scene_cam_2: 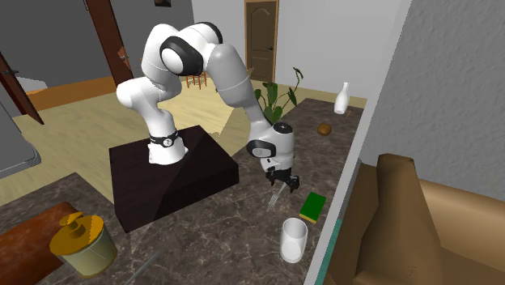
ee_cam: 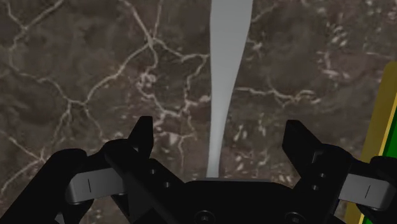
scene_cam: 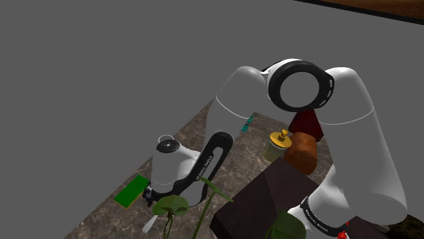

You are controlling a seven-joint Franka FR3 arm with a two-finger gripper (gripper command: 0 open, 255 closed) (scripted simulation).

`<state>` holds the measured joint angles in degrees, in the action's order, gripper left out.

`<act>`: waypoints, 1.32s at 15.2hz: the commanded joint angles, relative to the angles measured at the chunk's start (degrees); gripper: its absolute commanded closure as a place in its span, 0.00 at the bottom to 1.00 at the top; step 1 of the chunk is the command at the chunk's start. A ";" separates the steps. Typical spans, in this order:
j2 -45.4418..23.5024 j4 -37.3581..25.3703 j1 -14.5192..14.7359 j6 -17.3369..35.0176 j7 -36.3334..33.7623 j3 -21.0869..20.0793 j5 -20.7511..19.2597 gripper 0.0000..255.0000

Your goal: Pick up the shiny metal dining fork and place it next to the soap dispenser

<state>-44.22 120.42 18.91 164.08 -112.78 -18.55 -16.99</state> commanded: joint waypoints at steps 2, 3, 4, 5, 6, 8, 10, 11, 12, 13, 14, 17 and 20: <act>-0.01 -0.01 0.01 0.01 0.00 0.01 0.00 1.00; -0.01 -0.01 0.01 0.01 0.00 0.01 0.00 1.00; -0.01 -0.01 0.01 0.01 0.00 0.01 0.00 1.00; -0.01 -0.01 0.01 0.01 0.00 0.01 0.00 1.00; -0.01 -0.01 0.01 0.01 0.00 0.01 0.00 1.00; -0.01 -0.01 0.01 0.01 -0.01 0.01 0.00 1.00; -0.01 -0.01 0.01 0.00 0.00 0.00 0.00 1.00; 0.76 0.38 -0.30 -0.41 0.07 -0.36 0.17 1.00; 1.51 0.75 -0.62 -0.84 0.14 -0.74 0.36 1.00; 2.27 1.11 -0.94 -1.28 0.23 -1.13 0.56 1.00; 3.02 1.46 -1.27 -1.72 0.32 -1.52 0.77 1.00; 5.26 2.43 -2.28 -3.09 0.64 -2.74 1.46 1.00; 7.46 3.30 -3.33 -4.53 1.02 -4.01 2.25 1.00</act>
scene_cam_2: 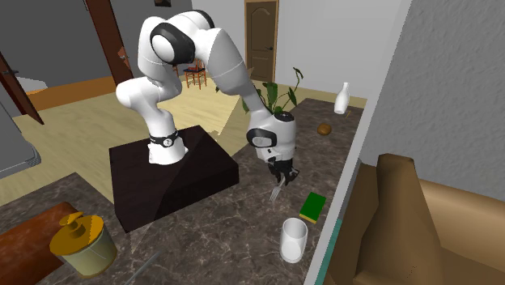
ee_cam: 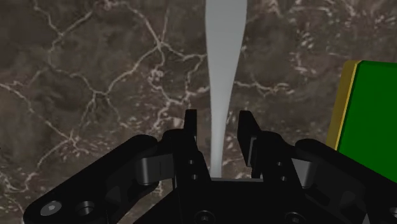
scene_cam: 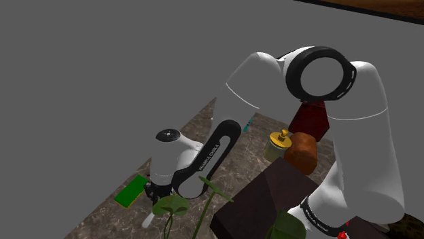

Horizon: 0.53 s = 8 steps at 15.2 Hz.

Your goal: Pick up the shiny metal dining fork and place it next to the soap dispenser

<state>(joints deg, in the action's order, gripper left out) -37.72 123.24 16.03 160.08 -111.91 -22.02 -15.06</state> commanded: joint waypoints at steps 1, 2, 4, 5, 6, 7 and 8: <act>1.70 0.75 -0.82 -1.03 0.30 -0.98 0.62 1.00; 2.43 1.00 -1.17 -1.53 0.45 -1.42 0.92 1.00; 3.87 1.47 -1.90 -2.55 0.78 -2.31 1.56 1.00; 4.59 1.68 -2.26 -3.07 0.95 -2.76 1.90 1.00; 5.30 1.89 -2.63 -3.59 1.13 -3.22 2.25 1.00; 6.01 2.08 -3.00 -4.12 1.32 -3.67 2.61 1.00; 6.72 2.26 -3.36 -4.66 1.51 -4.13 2.98 1.00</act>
<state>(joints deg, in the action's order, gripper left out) -31.74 125.22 13.10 155.91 -110.64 -25.69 -12.45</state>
